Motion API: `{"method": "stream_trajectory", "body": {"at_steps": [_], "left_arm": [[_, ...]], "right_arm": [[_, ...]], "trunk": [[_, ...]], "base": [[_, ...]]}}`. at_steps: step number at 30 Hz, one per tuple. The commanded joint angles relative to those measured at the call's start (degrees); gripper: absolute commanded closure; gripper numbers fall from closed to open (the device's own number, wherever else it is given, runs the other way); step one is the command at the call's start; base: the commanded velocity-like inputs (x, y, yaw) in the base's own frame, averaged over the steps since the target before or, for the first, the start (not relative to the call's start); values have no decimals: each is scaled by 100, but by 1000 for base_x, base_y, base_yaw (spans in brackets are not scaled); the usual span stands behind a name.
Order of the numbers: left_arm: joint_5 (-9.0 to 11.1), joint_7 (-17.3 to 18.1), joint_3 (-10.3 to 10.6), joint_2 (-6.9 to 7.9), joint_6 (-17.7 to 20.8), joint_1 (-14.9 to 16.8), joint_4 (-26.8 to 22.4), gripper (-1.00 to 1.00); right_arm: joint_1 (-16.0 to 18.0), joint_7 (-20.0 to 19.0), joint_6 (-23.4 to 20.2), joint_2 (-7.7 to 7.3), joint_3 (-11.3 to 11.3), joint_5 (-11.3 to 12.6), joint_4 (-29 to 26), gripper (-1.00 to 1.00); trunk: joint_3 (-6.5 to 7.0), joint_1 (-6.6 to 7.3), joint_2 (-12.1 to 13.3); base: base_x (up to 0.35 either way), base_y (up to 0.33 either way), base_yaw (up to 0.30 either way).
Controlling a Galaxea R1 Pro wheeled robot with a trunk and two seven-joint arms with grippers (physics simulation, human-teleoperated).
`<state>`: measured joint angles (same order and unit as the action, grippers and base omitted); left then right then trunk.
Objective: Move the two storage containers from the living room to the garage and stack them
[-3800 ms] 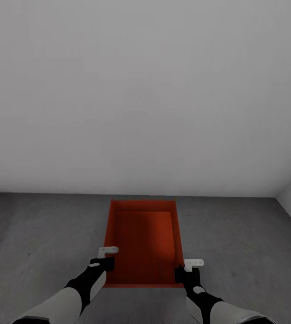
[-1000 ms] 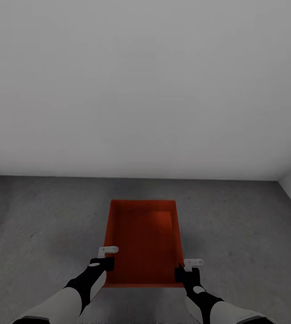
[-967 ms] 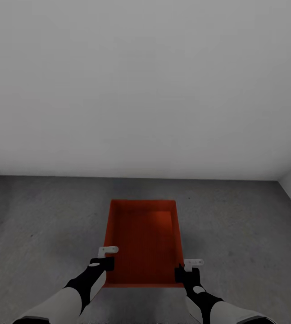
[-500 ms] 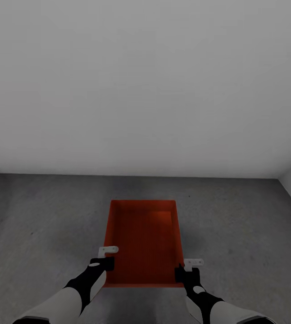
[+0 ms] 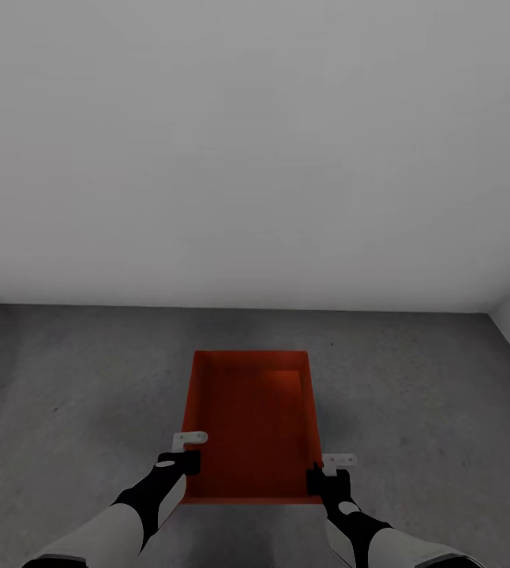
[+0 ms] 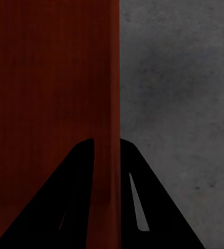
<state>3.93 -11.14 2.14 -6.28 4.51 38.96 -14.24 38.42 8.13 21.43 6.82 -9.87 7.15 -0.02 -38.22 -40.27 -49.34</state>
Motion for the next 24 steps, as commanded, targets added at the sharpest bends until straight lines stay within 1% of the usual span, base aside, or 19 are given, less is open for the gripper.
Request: {"method": "stream_trajectory", "body": {"at_steps": [1,24], "left_arm": [[55,-63,-424,4,41,7,-35,100],[55,-63,-425,4,41,7,-35,100]], "right_arm": [[-1,57,51,-14,205,217,28,100],[-1,57,54,-14,205,217,28,100]], "trunk": [[-22,-23,-45],[-435,-528,-968]], "base": [[0,0,0],[0,0,0]]}}
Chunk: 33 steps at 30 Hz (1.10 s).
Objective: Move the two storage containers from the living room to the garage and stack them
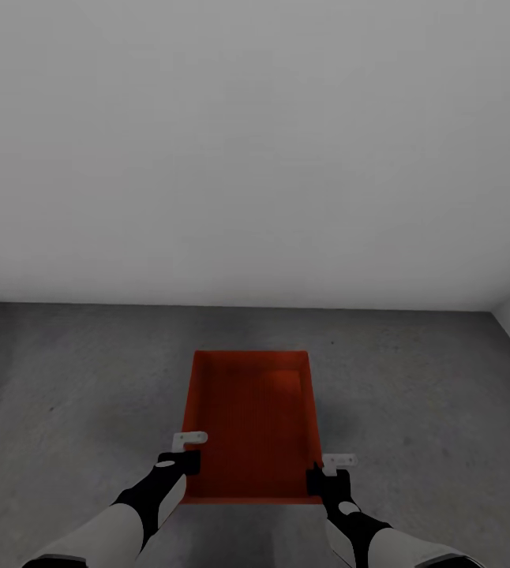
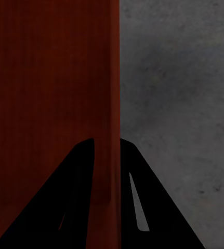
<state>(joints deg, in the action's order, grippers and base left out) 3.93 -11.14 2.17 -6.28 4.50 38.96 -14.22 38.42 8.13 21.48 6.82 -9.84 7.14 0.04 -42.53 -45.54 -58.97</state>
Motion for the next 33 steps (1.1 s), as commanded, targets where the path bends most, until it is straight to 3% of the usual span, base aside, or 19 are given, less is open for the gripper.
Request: {"method": "stream_trajectory", "body": {"at_steps": [1,9,33], "left_arm": [[55,-63,-428,4,43,6,-37,100],[55,-63,-427,4,43,6,-37,100],[55,-63,-428,4,40,6,-37,100]], "right_arm": [[-1,57,49,-14,201,217,23,100],[-1,57,49,-14,201,217,24,100],[-1,57,48,-8,201,217,23,100]], "trunk": [[-22,-23,-44],[-166,-198,-365],[-166,-198,-365]], "base": [[0,0,0],[0,0,0],[0,0,0]]}}
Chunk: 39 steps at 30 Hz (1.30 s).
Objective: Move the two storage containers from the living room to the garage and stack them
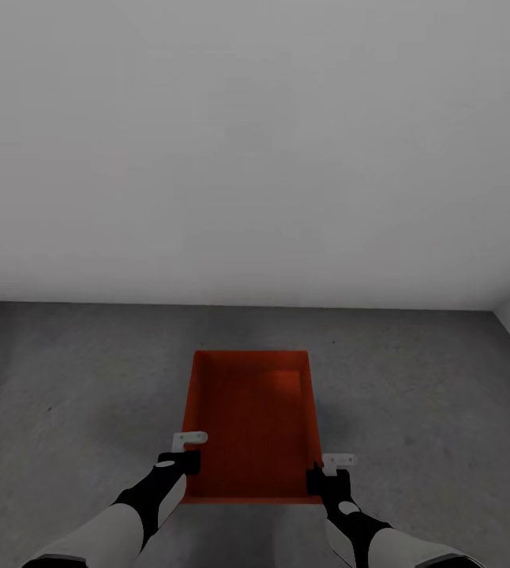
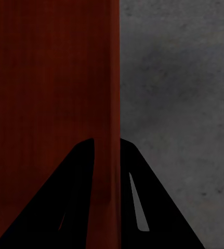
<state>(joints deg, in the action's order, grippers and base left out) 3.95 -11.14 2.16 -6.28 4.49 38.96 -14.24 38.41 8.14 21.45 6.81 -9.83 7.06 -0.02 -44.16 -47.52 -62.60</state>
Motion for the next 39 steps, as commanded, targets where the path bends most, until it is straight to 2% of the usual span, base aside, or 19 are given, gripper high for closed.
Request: {"method": "stream_trajectory", "body": {"at_steps": [1,8,31,39], "left_arm": [[53,-64,-427,4,42,6,-35,100],[53,-59,-424,4,43,6,-35,100],[53,-62,-418,4,35,6,-35,100],[53,-63,-418,4,34,6,-35,100]], "right_arm": [[-1,57,52,-5,201,226,29,100],[-1,57,53,-4,199,226,28,100],[-1,57,53,-5,201,226,30,100],[-1,57,51,-12,201,226,28,100]], "trunk": [[-3,0,-3],[-3,0,-3],[-3,0,-3],[-27,0,-3]], "base": [[0,0,0],[158,0,0],[315,0,0],[78,0,25]]}}
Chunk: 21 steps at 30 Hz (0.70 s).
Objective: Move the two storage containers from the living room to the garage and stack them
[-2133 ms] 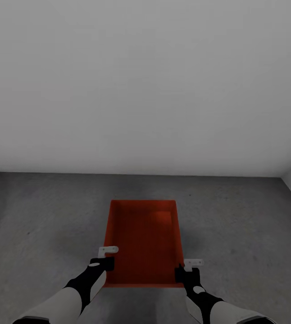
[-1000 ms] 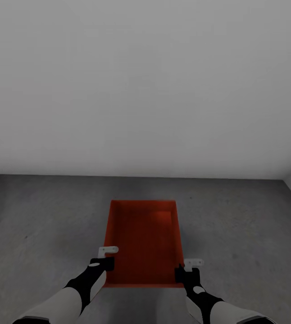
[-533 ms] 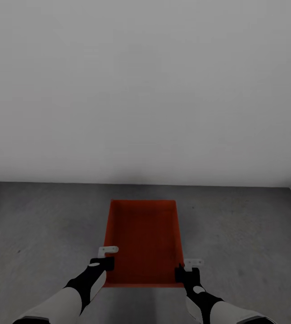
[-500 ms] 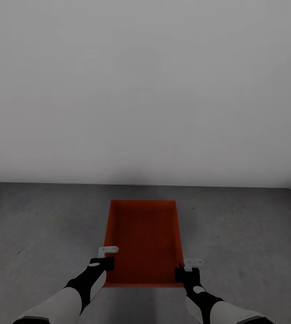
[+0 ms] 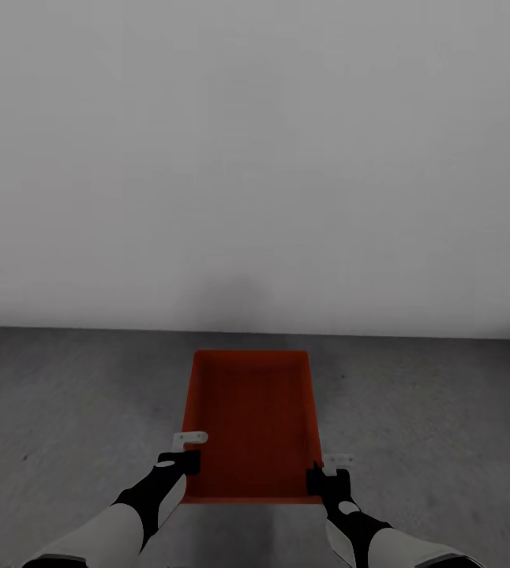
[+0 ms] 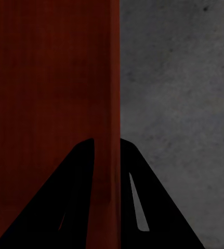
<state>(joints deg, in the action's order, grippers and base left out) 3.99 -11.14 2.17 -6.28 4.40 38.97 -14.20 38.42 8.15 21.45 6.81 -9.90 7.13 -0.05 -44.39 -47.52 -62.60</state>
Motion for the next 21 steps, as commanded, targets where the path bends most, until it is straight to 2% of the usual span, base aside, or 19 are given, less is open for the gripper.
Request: {"method": "stream_trajectory", "body": {"at_steps": [1,21], "left_arm": [[49,-64,-419,4,44,6,-39,100],[49,-64,-422,-5,44,6,-39,100]], "right_arm": [[-1,55,49,-13,208,218,31,100],[-1,55,43,-10,208,218,31,100]], "trunk": [[-10,0,-3],[-183,0,-3]], "base": [[14,0,63],[1,0,69]]}}
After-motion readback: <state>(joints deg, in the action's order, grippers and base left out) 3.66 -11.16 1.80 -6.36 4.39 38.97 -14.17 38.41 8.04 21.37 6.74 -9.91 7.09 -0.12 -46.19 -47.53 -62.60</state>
